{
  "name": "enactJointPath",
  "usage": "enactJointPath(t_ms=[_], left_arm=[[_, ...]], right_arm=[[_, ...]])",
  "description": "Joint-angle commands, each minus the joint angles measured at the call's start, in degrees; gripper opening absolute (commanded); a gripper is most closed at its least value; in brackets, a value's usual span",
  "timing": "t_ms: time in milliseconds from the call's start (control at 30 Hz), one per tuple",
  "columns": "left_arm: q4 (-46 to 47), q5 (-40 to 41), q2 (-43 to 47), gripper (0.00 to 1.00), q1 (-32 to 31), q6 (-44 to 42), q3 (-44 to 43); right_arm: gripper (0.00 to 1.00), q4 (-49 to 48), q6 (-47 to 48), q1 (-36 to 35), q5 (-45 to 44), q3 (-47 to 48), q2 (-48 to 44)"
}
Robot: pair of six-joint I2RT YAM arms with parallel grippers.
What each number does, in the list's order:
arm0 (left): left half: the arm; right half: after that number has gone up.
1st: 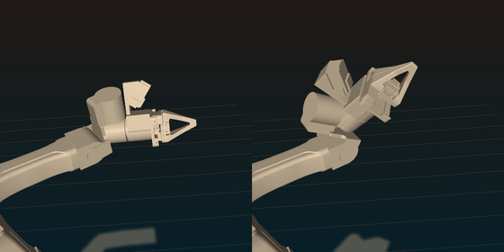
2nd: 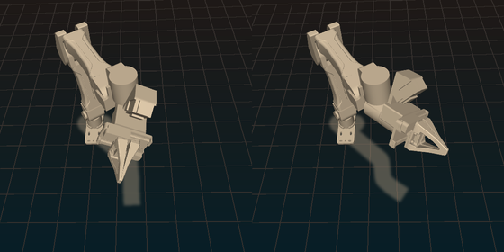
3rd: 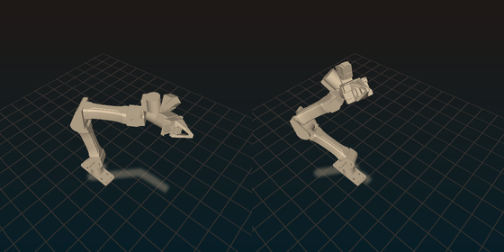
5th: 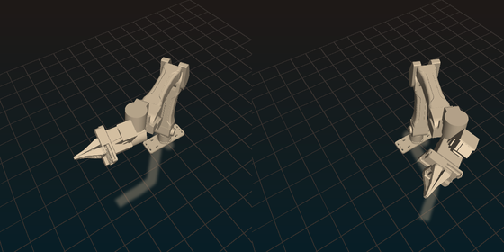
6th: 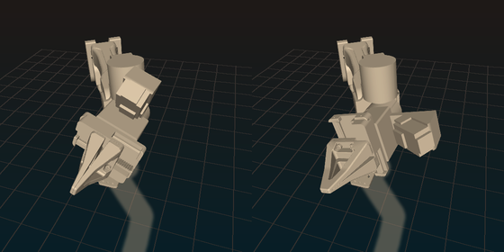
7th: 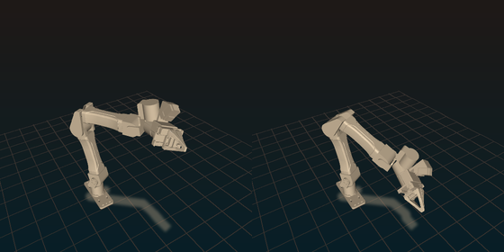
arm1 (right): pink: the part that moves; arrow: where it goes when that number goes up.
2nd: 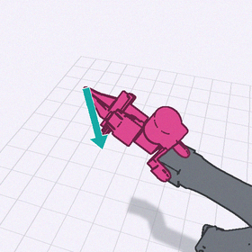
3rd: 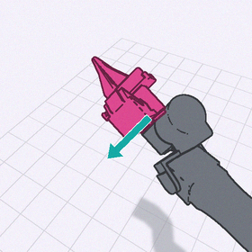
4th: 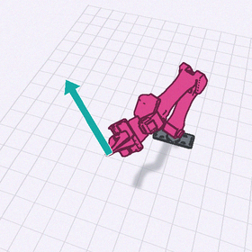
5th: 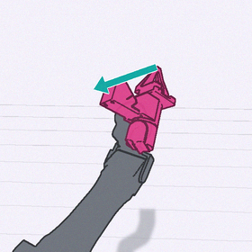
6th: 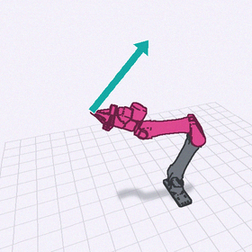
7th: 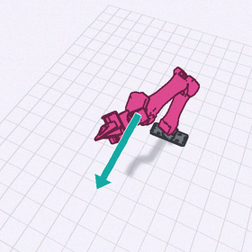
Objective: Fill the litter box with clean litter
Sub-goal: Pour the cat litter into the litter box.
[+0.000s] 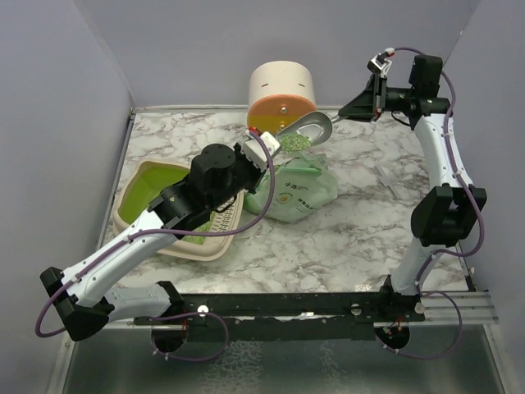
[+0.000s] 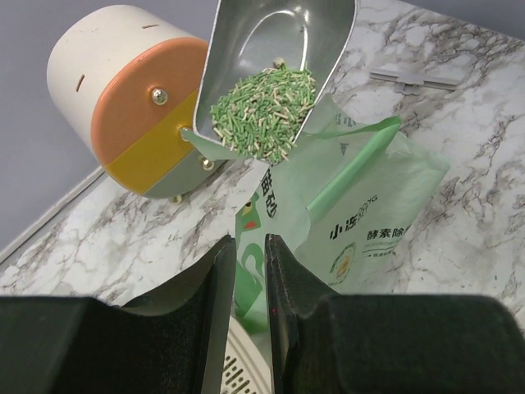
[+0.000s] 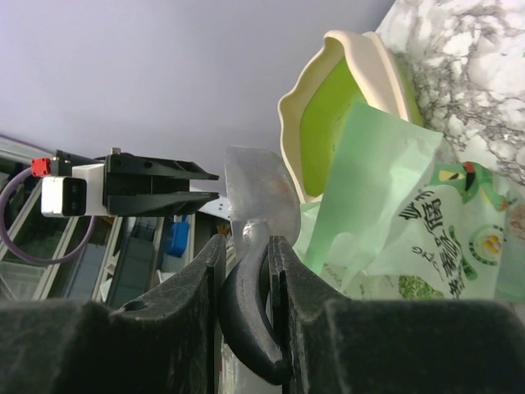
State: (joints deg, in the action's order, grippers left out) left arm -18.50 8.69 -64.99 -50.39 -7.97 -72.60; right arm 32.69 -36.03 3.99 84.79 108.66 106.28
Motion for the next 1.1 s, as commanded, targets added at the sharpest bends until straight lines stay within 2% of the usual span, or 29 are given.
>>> enactJointPath(t_ms=[0,567,1067], left_arm=[[1.57,1.85,1.92,0.24,-0.24,1.3,0.32],[-1.0,-0.9,1.84,0.24,-0.26,1.79,-0.33],[0.29,-1.62,3.27,0.24,-0.31,2.42,2.67]], right_arm=[[0.01,-7.01,-5.85,-2.56,-0.02,0.28,1.27],[0.01,-22.59,-17.32,-14.47,0.55,5.37,10.4],[0.01,-23.48,-14.26,-24.56,-1.27,13.05,19.88]])
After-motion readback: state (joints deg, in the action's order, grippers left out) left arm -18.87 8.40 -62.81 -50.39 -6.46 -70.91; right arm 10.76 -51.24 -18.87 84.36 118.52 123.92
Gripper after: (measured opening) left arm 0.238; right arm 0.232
